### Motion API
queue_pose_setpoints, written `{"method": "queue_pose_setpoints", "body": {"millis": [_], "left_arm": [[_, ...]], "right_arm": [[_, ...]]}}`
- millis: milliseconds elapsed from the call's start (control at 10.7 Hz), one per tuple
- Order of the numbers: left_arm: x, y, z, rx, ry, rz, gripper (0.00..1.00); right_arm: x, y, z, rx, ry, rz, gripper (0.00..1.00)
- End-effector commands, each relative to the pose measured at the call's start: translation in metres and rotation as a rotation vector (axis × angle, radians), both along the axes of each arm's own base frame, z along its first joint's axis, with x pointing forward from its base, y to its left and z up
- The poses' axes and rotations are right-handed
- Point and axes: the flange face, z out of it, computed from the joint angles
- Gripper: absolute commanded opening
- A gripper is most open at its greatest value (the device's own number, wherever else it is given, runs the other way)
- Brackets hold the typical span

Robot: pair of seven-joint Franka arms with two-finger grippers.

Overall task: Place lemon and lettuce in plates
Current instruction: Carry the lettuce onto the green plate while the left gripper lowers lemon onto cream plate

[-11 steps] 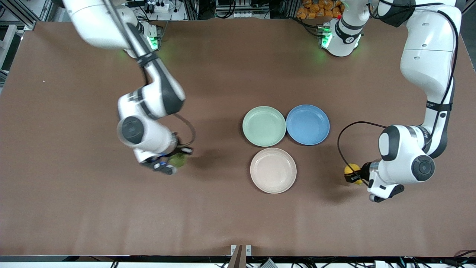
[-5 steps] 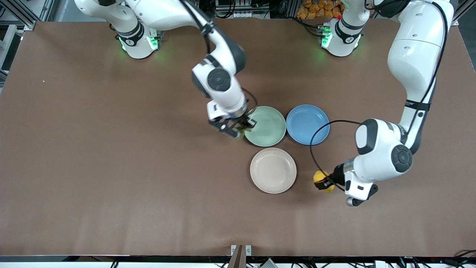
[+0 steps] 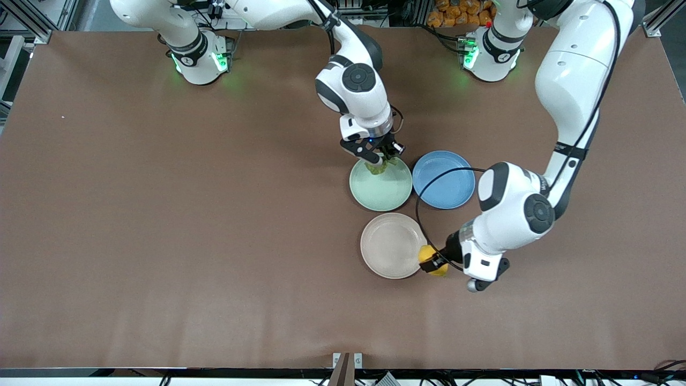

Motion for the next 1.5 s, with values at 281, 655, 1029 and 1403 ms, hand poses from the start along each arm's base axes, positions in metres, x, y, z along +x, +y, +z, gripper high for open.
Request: {"method": "queue_pose_setpoints", "body": {"millis": [281,655,1029,1403], "left_arm": [[-0.031,-0.069,-0.031,0.041,-0.018,-0.082,1.0],[-0.031,-0.069,-0.033,0.105,-0.058,-0.098,1.0],[-0.014,-0.002,-0.012,0.131,-0.005,-0.005,1.0],[0.002,0.091,0.044,0.176,-0.013,0.135,1.0]], "right_arm": [[0.044,-0.015,0.038,-0.017,-0.089,-0.021,1.0],[0.115,-0.112,0.142,-0.123,-0.111,0.225,1.0],[0.182,-0.265,0.239,-0.159,-0.16,0.453,1.0],[0.2,-0.419,0.311,-0.202,-0.149,0.519,1.0]]}}
